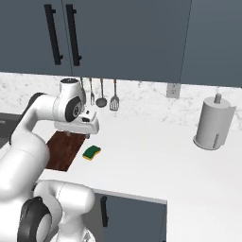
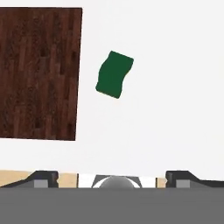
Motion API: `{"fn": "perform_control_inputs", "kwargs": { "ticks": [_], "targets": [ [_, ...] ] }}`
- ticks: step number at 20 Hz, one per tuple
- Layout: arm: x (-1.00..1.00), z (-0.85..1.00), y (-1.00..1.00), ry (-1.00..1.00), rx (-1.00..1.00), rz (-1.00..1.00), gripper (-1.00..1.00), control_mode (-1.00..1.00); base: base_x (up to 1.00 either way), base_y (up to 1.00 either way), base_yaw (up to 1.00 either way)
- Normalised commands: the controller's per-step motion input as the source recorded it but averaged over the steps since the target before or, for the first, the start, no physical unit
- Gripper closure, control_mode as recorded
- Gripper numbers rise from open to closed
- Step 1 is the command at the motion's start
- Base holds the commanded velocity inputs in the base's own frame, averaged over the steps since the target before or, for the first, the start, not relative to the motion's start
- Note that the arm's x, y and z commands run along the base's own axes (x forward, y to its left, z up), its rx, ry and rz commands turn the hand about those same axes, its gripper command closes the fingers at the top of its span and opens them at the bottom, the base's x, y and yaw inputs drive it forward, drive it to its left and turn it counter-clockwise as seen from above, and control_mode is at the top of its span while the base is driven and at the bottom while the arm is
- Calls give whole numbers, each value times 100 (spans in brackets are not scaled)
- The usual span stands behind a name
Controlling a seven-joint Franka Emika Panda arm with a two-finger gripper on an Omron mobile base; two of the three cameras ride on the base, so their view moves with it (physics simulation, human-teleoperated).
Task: Pick up the sponge from the counter and clean the cutting board by briefly scrubbing or pressing down on the cutting board. Once finished, release the sponge.
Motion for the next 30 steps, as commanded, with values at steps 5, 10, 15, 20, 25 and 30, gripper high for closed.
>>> {"fn": "perform_control_inputs", "kwargs": {
  "ticks": [5, 10, 15, 20, 25, 30],
  "targets": [
    [29, -24, -19, -6, 2, 0, -100, -100, 0, 0, 0],
    [19, -55, 14, -2, -2, -4, -100, -100, 0, 0, 0],
    [31, -58, 9, 1, -1, -4, -100, -100, 0, 0, 0],
    [28, -57, -4, 2, 2, -1, -100, -100, 0, 0, 0],
    [40, -34, -16, 8, 4, 0, -100, -100, 0, 0, 0],
    [44, -36, -11, 9, 2, 0, -100, -100, 0, 0, 0]
  ]
}}
